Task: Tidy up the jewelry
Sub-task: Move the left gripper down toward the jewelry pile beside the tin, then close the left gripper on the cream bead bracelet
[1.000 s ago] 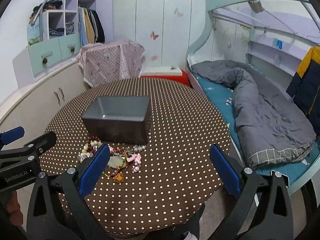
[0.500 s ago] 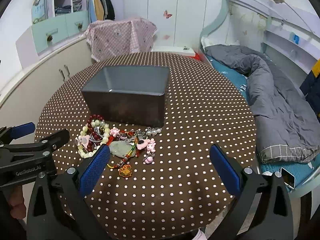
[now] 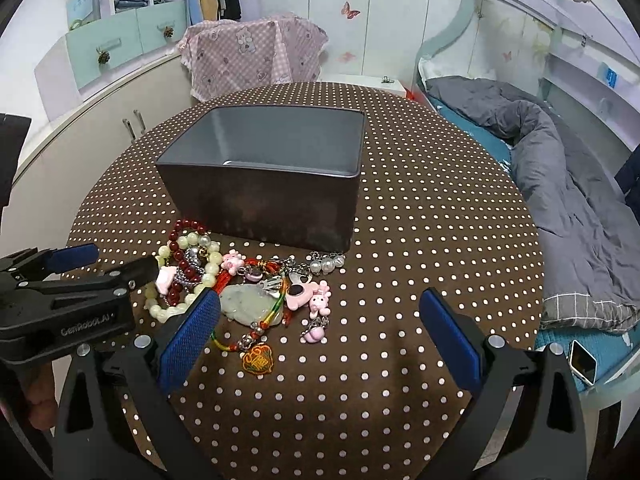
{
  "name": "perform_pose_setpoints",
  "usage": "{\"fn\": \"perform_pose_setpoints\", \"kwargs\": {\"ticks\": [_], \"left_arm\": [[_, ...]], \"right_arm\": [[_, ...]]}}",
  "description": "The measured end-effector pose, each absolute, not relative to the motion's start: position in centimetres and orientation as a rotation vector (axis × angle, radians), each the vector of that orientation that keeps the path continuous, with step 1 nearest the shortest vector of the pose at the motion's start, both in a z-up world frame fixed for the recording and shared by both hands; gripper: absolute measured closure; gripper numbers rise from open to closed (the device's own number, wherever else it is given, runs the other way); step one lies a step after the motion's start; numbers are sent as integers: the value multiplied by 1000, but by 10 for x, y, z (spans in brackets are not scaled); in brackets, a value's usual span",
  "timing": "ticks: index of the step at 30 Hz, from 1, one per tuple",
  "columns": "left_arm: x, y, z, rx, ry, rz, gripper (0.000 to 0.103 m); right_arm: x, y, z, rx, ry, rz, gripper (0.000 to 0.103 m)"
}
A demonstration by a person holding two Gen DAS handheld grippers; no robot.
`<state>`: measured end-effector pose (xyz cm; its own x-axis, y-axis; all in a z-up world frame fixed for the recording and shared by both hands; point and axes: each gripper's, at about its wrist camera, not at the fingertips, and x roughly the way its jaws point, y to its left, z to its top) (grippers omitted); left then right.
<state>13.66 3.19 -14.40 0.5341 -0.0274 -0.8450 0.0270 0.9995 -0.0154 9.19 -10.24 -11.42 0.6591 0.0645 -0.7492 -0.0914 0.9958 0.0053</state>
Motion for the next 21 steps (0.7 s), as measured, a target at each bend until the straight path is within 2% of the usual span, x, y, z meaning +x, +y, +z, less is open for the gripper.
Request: {"fn": "perform_pose_setpoints", "kwargs": {"ticks": [11, 14, 15, 16, 18, 21], "left_arm": [[161, 23, -145, 62, 1030, -58, 36], [165, 21, -146, 57, 1050, -93, 56], [165, 20, -144, 52, 1054, -112, 71], [166, 19, -143, 51, 1055, -115, 80], [164, 17, -143, 62, 1052, -114, 87], [161, 18, -143, 48, 1053, -120, 89]], "right_arm": [[104, -99, -116, -37, 851, 100, 8], [104, -97, -117, -34, 853, 100, 8], [104, -98, -117, -32, 852, 99, 8], [104, -100, -117, -28, 852, 99, 8], [103, -101, -117, -23, 848, 98, 8], [102, -104, -116, -18, 842, 103, 8]]}}
